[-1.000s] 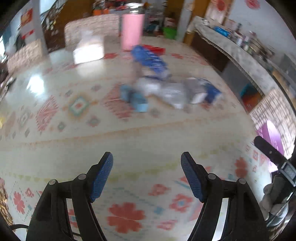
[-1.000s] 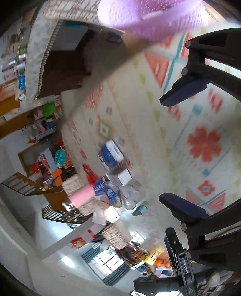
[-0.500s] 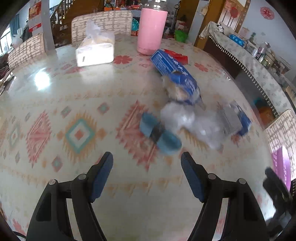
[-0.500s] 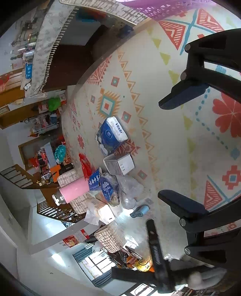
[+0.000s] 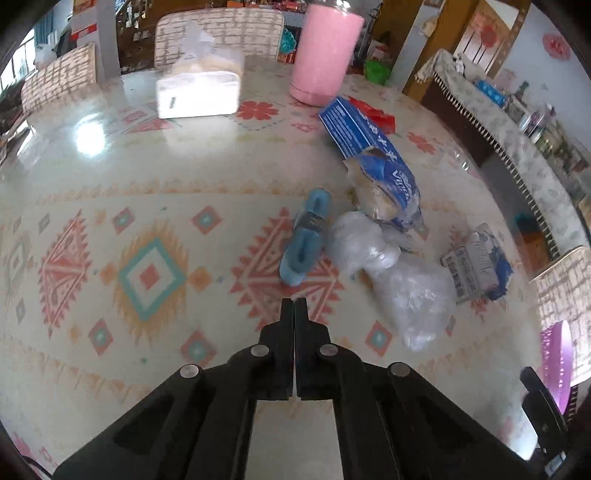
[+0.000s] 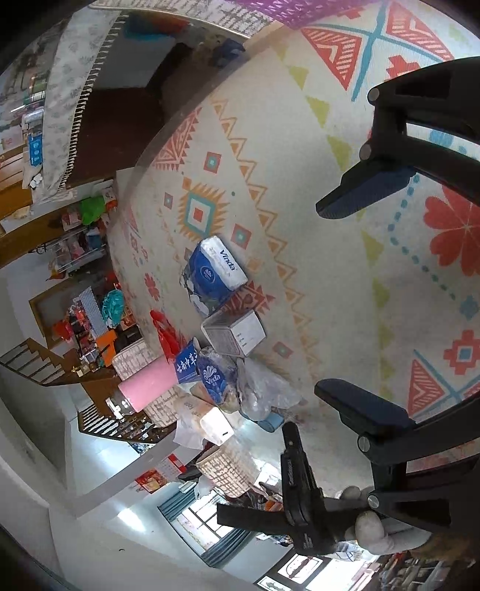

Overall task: Collect trash
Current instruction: 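Move the left tool to the table and grasp the blue strap, then grasp the white medicine box with the right tool while the left tool holds the strap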

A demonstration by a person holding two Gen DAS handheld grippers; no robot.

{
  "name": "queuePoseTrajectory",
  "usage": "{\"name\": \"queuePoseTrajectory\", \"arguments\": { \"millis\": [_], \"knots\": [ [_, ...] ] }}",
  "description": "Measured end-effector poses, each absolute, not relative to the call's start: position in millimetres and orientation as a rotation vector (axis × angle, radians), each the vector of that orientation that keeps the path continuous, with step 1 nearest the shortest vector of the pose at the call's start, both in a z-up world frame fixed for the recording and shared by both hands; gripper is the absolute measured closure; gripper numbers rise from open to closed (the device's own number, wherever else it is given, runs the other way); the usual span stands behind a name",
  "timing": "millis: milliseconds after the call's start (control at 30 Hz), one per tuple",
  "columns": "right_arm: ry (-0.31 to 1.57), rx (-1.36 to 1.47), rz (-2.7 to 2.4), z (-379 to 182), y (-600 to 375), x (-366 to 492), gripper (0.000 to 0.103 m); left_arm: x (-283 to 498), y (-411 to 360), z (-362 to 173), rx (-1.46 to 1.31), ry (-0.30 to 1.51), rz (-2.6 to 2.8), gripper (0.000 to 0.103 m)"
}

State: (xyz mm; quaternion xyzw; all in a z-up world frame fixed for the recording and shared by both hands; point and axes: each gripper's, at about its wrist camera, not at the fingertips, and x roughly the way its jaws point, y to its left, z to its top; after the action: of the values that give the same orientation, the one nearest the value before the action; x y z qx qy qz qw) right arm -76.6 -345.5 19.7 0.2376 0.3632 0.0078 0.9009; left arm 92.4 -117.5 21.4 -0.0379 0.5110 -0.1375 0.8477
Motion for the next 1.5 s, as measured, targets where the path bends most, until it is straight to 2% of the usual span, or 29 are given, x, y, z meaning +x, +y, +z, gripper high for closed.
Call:
{"name": "queuePoseTrajectory", "arguments": {
  "millis": [133,167,200,233,267,300,467,500,533,567,600,733,1100,1367,1500],
  "knots": [
    [0.762,0.482,0.012,19.2,-343.5,-75.6,0.011,83.5,-100.9,29.2,-0.109,1.061,-0.284,0.103],
    [0.763,0.479,0.011,19.1,-342.9,-75.5,0.011,85.1,-99.1,31.5,-0.11,1.048,-0.302,0.097],
    [0.765,0.473,0.009,19.2,-341.9,-75.3,0.011,87.6,-98.9,33.3,-0.105,1.044,-0.313,0.077],
    [0.767,0.469,0.008,19.2,-341.4,-75.3,0.011,90.6,-99.3,33.5,-0.093,1.041,-0.312,0.063],
    [0.767,0.465,0.006,19.3,-341.0,-75.3,0.011,94.0,-100.4,34.5,-0.076,1.017,-0.301,0.041],
    [0.767,0.463,0.005,19.3,-340.9,-75.3,0.011,95.4,-103.0,36.9,-0.052,0.984,-0.298,0.038],
    [0.776,0.462,0.004,17.9,-341.4,-73.6,0.011,112.8,-129.7,32.4,0.102,0.96,-0.323,0.038],
    [0.776,0.46,0.005,18.1,-341.0,-73.4,0.011,118.5,-132.7,29.2,0.113,0.968,-0.322,0.042],
    [0.776,0.455,0.005,18.2,-340.4,-73.1,0.011,125.6,-134.8,25.2,0.107,0.982,-0.327,0.048],
    [0.777,0.451,0.005,18.3,-339.6,-73.0,0.011,130.9,-135.0,22.2,0.093,1.0,-0.336,0.075],
    [0.777,0.446,0.006,18.5,-338.9,-72.8,0.011,137.0,-133.6,17.9,0.062,1.036,-0.349,0.088],
    [0.778,0.448,0.007,17.8,-339.7,-72.7,0.011,132.4,-124.3,19.9,-0.002,1.049,-0.348,0.089],
    [0.809,0.439,0.019,15.1,-335.2,-69.7,0.011,44.9,-92.1,39.5,-0.064,1.005,-0.336,0.088],
    [0.88,0.34,0.016,19.0,-314.4,-58.1,0.011,41.3,-84.2,38.4,-0.029,0.959,-0.333,0.088],
    [0.862,0.223,-0.016,39.6,-295.8,-30.6,0.012,45.8,-74.6,37.9,-0.058,0.962,-0.326,0.088]
  ]
}}
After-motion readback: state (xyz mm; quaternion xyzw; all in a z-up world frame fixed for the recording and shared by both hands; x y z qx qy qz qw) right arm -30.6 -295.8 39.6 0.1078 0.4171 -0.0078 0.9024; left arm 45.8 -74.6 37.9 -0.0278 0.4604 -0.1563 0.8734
